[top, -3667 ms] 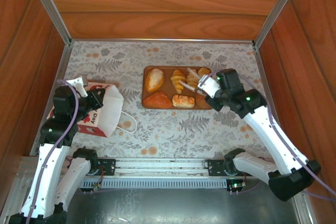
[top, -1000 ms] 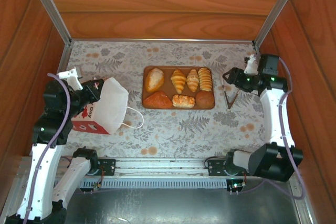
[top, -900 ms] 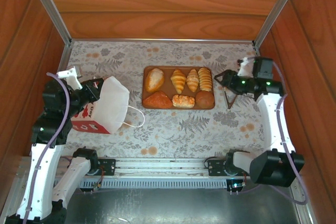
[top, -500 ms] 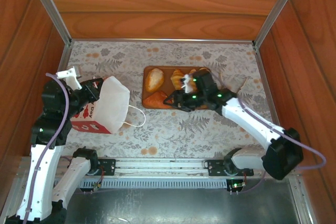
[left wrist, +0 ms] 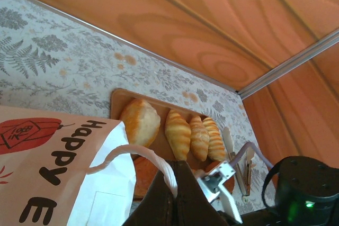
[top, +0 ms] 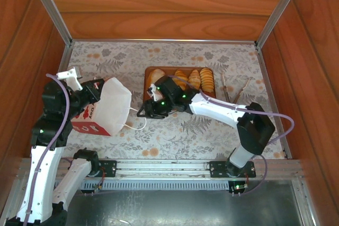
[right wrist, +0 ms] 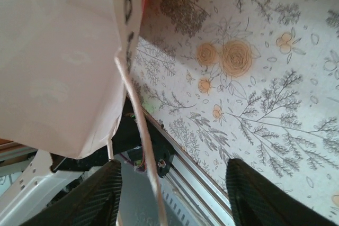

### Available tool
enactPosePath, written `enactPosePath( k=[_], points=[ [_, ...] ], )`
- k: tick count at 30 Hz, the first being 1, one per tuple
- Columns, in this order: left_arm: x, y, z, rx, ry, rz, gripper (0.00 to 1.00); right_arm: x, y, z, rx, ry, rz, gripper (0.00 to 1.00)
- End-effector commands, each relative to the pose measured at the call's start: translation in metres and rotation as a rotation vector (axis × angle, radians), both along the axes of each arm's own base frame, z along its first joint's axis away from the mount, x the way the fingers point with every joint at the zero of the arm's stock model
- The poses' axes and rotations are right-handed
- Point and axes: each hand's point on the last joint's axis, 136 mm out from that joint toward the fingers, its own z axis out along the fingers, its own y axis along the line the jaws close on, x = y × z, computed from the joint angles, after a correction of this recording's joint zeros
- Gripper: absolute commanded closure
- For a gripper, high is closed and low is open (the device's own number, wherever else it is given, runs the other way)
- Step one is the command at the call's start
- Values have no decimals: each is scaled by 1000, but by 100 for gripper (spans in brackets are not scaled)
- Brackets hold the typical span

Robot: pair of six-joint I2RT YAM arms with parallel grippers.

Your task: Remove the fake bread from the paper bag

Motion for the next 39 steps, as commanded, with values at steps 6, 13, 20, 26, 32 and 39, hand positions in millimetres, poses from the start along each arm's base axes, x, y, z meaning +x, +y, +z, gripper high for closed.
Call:
enactPosePath(
  k=[6, 13, 20, 26, 32, 39],
  points=[
    [-1, -2, 14, -14, -33, -9, 100, -9, 15, 24, 49, -49, 76, 86],
    [8, 4, 13, 19, -30, 26, 100, 20, 12, 68, 61, -261, 46, 100],
    [37, 18, 27, 159, -54, 90, 100, 62, 28, 109, 116, -363, 36, 100],
    [83, 32, 38, 257, -34, 128, 100, 105, 37, 130, 92, -407, 27, 99],
    [129, 47, 40, 235, -15, 141, 100, 145, 38, 143, 80, -430, -8, 98],
    [171, 51, 40, 221, -38, 126, 100, 186, 28, 142, 56, -441, -80, 98]
  ],
)
